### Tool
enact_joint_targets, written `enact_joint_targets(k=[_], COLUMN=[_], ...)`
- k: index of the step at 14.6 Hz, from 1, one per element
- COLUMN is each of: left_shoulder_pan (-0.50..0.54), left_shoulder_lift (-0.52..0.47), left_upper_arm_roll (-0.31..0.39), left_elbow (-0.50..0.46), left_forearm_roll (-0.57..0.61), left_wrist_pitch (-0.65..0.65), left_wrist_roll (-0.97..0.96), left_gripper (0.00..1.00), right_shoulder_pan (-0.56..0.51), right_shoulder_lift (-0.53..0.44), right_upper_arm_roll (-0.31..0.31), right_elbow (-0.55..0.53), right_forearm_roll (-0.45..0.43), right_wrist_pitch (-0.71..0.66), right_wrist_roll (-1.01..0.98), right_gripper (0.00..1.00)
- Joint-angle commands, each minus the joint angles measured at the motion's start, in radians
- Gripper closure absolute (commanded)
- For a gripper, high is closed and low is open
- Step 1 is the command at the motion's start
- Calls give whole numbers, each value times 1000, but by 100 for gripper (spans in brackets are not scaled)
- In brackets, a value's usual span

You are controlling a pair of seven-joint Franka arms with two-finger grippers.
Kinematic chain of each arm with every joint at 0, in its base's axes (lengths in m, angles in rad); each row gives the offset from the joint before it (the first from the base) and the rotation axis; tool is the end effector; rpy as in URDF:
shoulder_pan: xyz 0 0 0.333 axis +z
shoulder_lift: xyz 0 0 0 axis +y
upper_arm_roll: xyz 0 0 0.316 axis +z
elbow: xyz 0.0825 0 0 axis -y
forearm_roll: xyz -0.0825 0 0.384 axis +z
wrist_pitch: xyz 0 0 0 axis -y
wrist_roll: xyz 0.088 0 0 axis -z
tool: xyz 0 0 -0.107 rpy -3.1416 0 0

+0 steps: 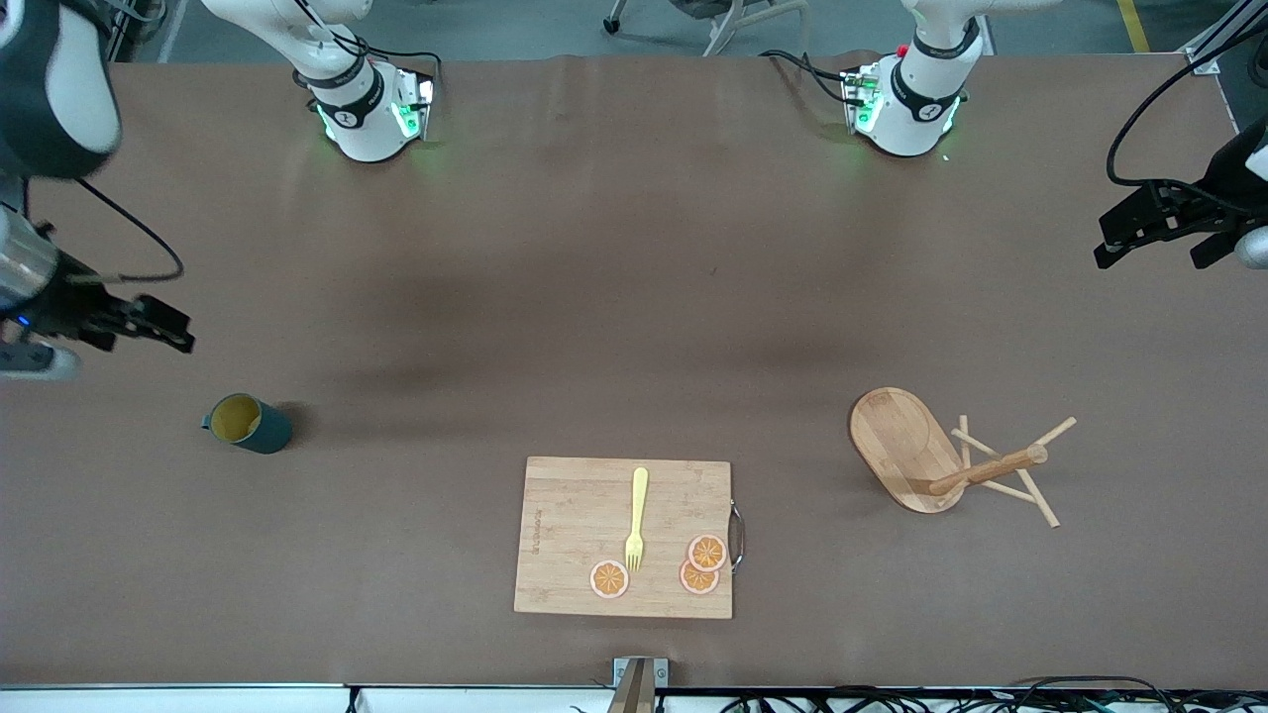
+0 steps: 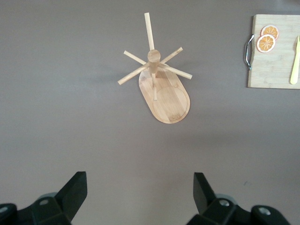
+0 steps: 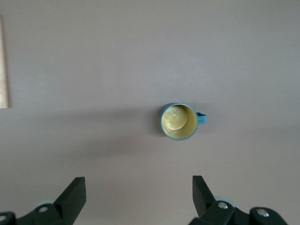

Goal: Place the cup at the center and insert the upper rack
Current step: 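Reach the right gripper down to the teal mug, then close the right gripper on the teal mug's rim and lift it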

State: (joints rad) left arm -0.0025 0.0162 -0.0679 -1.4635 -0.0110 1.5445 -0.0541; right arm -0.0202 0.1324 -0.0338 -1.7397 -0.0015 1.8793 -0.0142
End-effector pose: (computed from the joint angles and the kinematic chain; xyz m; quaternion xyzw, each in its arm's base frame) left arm 0.5558 -0.0400 0.6637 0.9994 -0.0084 0.0320 0.0080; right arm 0.6026 -0.0318 0.4938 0.9998 -0.0195 0.0035 0.0031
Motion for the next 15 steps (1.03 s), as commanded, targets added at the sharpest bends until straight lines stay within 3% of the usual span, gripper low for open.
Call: enact_joint_targets(k=[1,7,11,15], left_shoulder_pan=[-1,-1,-1,-1], left_shoulder_lift=[-4,-4,-4,-4], left_upper_arm_roll=[-4,-4,-4,-4], left_elbow=[8,8,8,8], left_forearm_roll=[20,20,20,22], left_wrist_pitch=[2,2,3,3], left_wrist_roll=[-1,-1,-1,-1], left_gripper=[0,0,0,0], right_shoulder_pan=[-14,-35,-41,-41], right_shoulder_lift=[114,294,351,384], right_upper_arm_roll=[8,6,6,6], right_elbow=[5,2,0,2], right_forearm_roll=[-18,-15,-17,-15], right_wrist_pitch=[50,139,185,202], right_wrist_roll=[-7,-6,-7,-6], right_gripper=[0,0,0,16])
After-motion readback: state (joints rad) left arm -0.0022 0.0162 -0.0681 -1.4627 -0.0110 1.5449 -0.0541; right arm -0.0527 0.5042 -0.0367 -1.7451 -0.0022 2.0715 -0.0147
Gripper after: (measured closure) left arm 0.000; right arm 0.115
